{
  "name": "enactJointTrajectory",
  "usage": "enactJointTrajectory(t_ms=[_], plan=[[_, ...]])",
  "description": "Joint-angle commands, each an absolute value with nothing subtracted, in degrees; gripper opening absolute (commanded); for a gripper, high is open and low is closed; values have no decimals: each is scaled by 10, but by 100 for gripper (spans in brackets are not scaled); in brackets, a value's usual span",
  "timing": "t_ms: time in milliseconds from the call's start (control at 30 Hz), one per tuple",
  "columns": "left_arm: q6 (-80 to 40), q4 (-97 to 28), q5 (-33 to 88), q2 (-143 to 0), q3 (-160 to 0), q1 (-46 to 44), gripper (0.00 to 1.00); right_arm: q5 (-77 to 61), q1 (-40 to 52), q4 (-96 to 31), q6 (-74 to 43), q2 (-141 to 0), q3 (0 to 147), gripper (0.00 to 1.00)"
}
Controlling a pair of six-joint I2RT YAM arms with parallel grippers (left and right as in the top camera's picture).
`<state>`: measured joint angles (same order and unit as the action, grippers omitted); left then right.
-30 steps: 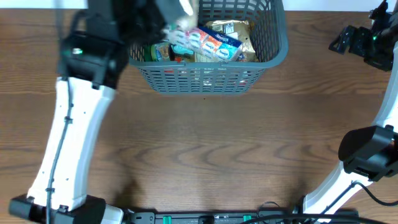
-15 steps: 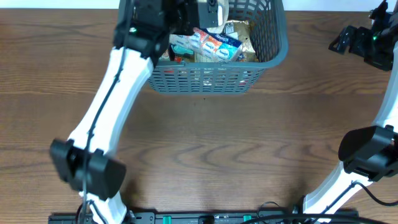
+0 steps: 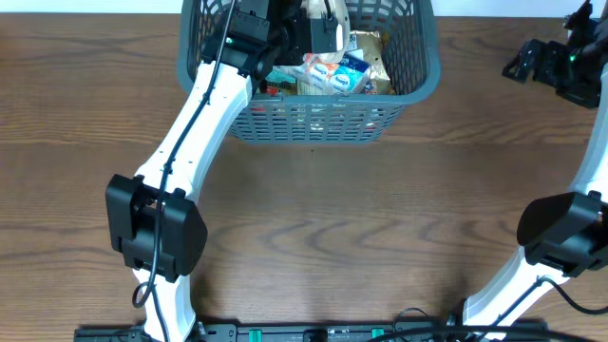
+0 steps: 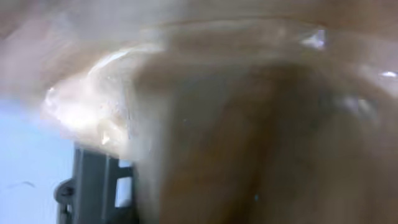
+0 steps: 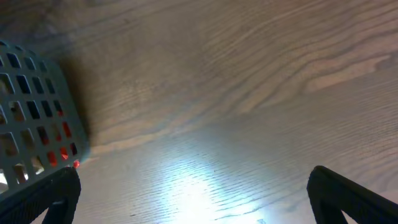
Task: Pack container
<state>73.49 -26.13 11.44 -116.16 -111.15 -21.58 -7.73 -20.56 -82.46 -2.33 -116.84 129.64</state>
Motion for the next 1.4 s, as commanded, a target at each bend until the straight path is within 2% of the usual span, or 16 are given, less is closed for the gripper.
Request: enactJointTrajectory(t_ms=[0, 33, 267, 567, 1033, 1267, 1367], plan=[[708, -267, 114, -1168, -1116, -216, 86, -80, -205, -825, -16, -1173, 1296, 99], [693, -267, 114, -1168, -1116, -216, 98, -80, -205, -825, -16, -1173, 1296, 99], [627, -276, 114, -1165, -1116, -216, 98, -80, -205, -822, -16, -1173, 1296, 99], [315, -278, 100, -1107, -1116, -192, 98, -108, -201, -795, -10, -1173, 1296, 99], [311, -307, 98, -1084, -1116, -174, 98, -108, -201, -805, -8, -1173, 1296, 99], [296, -363, 80, -1059, -1116, -171, 98, -109, -180, -755, 58, -1173, 1297, 99], [223, -369, 25, -1027, -1116, -163, 98, -93, -160, -724, 49, -1167, 1302, 99]])
